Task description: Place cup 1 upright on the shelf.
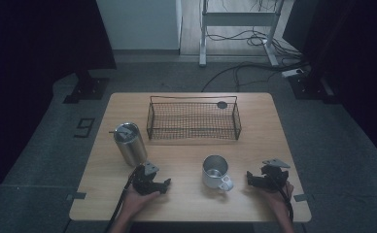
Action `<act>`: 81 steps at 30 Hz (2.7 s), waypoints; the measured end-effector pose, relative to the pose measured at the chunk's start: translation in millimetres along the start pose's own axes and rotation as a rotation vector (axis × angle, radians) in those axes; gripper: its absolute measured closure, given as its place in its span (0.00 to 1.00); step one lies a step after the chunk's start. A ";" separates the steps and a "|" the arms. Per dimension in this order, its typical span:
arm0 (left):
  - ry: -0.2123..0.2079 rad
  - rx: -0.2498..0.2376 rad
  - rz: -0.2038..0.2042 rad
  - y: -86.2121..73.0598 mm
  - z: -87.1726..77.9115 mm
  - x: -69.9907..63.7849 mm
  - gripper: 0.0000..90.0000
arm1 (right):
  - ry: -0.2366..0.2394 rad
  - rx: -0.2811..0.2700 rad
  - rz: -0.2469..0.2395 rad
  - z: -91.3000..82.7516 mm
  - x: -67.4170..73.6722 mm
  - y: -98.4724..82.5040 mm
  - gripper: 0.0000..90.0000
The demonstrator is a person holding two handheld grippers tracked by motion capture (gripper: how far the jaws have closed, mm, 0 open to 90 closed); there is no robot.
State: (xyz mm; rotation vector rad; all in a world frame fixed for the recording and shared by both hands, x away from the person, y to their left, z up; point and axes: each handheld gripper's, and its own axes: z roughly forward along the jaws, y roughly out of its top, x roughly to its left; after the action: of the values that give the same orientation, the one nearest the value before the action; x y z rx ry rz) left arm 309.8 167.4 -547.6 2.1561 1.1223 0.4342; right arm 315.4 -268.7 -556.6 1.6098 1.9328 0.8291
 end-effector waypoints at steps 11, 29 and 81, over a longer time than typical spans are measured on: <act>0.001 0.001 0.000 -0.1 -0.2 -0.2 0.16 | 0.003 0.001 -0.004 0.0 0.0 0.1 0.01; -0.039 -0.015 0.026 4.7 -12.7 -8.9 0.16 | 0.006 -0.001 -0.007 -0.1 0.0 0.2 0.02; 0.102 -0.227 -0.163 0.1 -94.6 52.0 0.15 | 0.012 -0.011 -0.008 0.4 -1.9 0.9 0.05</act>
State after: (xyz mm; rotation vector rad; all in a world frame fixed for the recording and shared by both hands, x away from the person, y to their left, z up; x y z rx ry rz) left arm 287.2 247.9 -479.2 1.8483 1.2317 0.5737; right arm 316.6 -270.4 -556.2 1.5930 1.9390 0.8461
